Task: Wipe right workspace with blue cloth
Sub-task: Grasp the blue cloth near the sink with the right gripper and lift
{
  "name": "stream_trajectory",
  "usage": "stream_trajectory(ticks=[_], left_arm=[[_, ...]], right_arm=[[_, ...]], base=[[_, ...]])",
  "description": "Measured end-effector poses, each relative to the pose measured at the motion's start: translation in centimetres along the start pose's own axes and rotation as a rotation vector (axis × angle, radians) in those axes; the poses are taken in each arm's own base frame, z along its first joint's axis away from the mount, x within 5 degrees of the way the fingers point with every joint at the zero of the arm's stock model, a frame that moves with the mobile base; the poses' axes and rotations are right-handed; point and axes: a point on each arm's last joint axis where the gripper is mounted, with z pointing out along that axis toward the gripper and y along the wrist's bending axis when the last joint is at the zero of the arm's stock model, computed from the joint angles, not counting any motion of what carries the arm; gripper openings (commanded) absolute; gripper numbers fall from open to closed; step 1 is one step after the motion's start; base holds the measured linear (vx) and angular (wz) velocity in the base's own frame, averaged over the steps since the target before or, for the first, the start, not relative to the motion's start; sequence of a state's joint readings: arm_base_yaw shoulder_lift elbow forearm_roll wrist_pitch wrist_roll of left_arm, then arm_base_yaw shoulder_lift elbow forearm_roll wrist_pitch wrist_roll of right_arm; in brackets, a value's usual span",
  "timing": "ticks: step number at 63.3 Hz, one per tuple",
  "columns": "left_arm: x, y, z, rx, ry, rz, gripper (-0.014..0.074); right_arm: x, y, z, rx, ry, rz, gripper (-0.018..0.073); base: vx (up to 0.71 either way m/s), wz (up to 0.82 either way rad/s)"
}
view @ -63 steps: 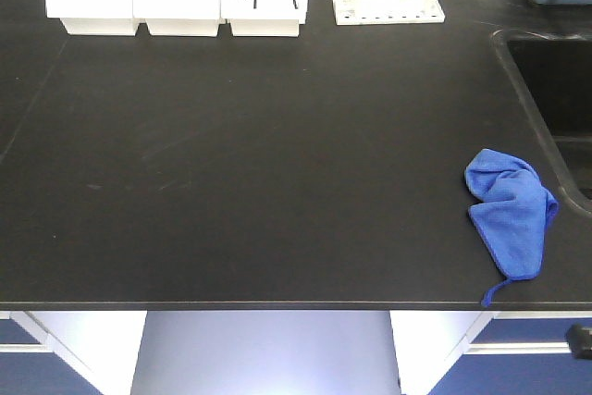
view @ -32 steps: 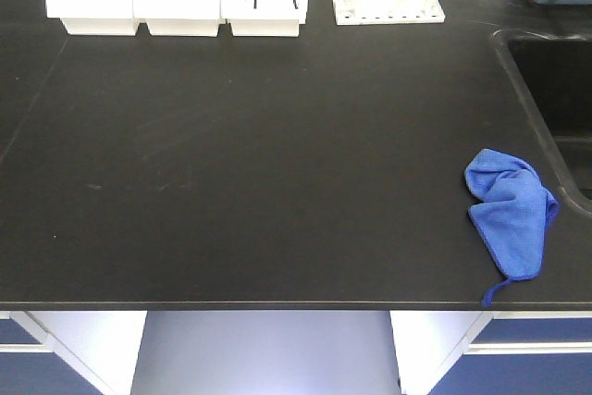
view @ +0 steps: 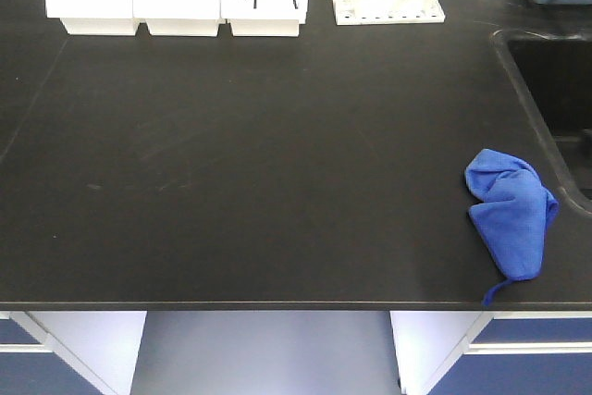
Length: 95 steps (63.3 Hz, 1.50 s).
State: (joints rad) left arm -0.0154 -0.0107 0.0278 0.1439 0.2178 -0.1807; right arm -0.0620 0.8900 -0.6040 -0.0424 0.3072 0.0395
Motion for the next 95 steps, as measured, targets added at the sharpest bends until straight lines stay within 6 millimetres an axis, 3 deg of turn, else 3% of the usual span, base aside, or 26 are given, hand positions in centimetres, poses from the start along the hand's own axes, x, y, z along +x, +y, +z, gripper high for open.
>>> stream_trajectory(ticks=[10, 27, 54, 70, 75, 90, 95], left_arm=[[0.0, 0.0, 0.0, 0.000, 0.000, 0.000, -0.0006], [0.0, 0.0, 0.0, 0.000, 0.000, 0.000, -0.0006], [0.0, 0.0, 0.0, 0.000, 0.000, 0.000, -0.0006], [0.0, 0.0, 0.0, 0.000, 0.000, 0.000, -0.0006], [0.0, 0.0, 0.0, 0.000, 0.000, 0.000, -0.0006], [0.0, 0.0, 0.0, 0.000, 0.000, 0.000, -0.0006], [0.0, 0.0, 0.0, 0.000, 0.000, 0.000, -0.0006]], right_arm=[[1.5, 0.1, 3.8, -0.001, 0.155, -0.003, 0.0182], [3.1, 0.3, 6.7, -0.012, 0.286, 0.068, 0.0437], [6.4, 0.4, 11.7, -0.004, 0.435, 0.093, 0.0461], [8.2, 0.4, 14.2, 0.008, 0.461, 0.129, 0.0407], [8.6, 0.4, 14.6, 0.011, 0.478, 0.137, 0.0337], [8.1, 0.4, 14.3, 0.009, 0.460, 0.138, -0.0006], [7.5, 0.4, 13.7, 0.006, 0.439, 0.138, -0.0012]], base=[[0.00, 0.00], [0.00, 0.00], [0.00, 0.00], [0.00, 0.00], [0.00, 0.00], [0.00, 0.00], [0.00, 0.00]])
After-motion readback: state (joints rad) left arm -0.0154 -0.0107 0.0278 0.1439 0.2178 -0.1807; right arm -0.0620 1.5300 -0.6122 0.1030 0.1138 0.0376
